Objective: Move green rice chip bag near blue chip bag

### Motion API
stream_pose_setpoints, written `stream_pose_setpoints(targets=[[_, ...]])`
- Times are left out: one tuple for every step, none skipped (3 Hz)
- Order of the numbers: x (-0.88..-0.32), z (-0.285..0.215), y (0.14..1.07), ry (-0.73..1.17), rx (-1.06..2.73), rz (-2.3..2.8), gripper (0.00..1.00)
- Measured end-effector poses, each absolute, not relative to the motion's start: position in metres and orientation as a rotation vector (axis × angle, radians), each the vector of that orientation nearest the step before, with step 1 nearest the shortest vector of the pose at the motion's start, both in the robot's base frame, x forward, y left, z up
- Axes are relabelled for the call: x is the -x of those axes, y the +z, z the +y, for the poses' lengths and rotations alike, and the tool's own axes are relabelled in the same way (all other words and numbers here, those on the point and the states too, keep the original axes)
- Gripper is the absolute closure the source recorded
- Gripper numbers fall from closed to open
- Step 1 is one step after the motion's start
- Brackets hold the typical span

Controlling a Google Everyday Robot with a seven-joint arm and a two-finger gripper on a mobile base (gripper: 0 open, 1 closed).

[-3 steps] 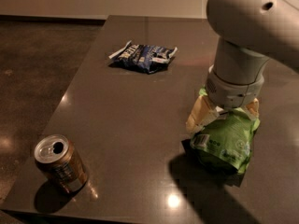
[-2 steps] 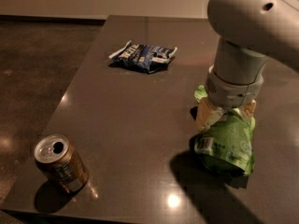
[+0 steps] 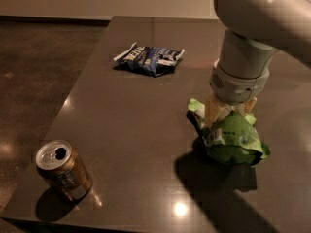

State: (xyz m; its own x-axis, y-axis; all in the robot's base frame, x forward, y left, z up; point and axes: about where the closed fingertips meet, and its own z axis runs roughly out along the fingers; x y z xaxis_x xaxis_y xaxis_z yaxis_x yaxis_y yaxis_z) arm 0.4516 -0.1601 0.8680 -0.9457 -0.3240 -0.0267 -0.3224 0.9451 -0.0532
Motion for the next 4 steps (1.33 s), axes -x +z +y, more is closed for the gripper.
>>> stream_pose_setpoints(targets=[[-0.48,-0.158,0.88,-0.058,0.653,2.977,1.0],[-0.508,-0.159,0.894,-0.056,0.762,2.875,1.0],[-0.533,-0.16,0.902,-0.042,0.847,2.772,1.0],[-0.561,-0.158,0.907,-0.032,0.924,2.656,1.0]])
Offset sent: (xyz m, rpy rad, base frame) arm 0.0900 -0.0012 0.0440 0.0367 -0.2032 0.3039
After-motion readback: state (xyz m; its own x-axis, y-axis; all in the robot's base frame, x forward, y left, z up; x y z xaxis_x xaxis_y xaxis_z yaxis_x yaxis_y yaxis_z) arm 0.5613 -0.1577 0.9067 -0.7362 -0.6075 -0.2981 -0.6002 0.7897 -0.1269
